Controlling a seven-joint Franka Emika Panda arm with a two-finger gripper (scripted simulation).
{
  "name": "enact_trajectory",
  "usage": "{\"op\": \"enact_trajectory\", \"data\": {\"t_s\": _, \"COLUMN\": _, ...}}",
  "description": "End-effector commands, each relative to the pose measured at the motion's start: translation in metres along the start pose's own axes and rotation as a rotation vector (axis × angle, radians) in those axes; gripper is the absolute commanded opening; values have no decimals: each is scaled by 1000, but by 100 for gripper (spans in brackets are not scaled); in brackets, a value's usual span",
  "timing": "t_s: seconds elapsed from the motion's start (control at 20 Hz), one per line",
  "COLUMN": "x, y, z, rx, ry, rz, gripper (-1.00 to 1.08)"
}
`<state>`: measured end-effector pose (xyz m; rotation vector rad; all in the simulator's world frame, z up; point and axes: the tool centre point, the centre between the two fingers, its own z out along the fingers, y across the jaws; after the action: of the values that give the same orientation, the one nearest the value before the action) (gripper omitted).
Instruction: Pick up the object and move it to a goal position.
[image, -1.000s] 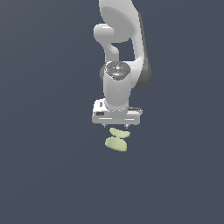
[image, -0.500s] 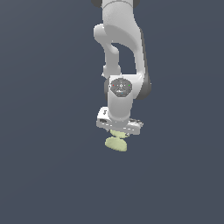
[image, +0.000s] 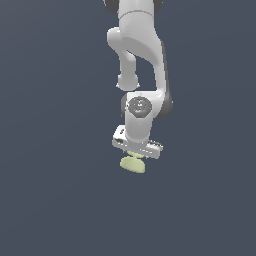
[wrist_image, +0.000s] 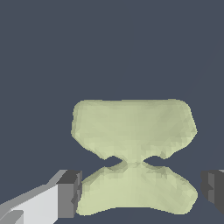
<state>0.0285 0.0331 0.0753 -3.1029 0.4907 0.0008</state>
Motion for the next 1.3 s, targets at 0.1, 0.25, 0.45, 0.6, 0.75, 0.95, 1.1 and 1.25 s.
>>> {"op": "enact_trajectory", "data": {"t_s": 0.1, "x": 0, "y": 0, "z": 2, "rx": 0, "ry": 0, "rz": 0, "gripper": 100}}
{"op": "enact_trajectory", "data": {"t_s": 0.25, "x": 0, "y": 0, "z": 10, "rx": 0, "ry": 0, "rz": 1, "gripper": 100}}
{"op": "enact_trajectory", "data": {"t_s": 0.45, "x": -1, "y": 0, "z": 31, "rx": 0, "ry": 0, "rz": 3, "gripper": 100}}
{"op": "enact_trajectory", "data": {"t_s": 0.6, "x": -1, "y": 0, "z": 45, "rx": 0, "ry": 0, "rz": 4, "gripper": 100}}
{"op": "enact_trajectory", "data": {"t_s": 0.75, "x": 0, "y": 0, "z": 50, "rx": 0, "ry": 1, "rz": 5, "gripper": 100}}
{"op": "enact_trajectory", "data": {"t_s": 0.95, "x": 0, "y": 0, "z": 51, "rx": 0, "ry": 1, "rz": 5, "gripper": -100}}
{"op": "enact_trajectory", "data": {"t_s": 1.1, "x": 0, "y": 0, "z": 51, "rx": 0, "ry": 1, "rz": 5, "gripper": -100}}
{"op": "enact_trajectory", "data": {"t_s": 1.25, "x": 0, "y": 0, "z": 51, "rx": 0, "ry": 1, "rz": 5, "gripper": -100}}
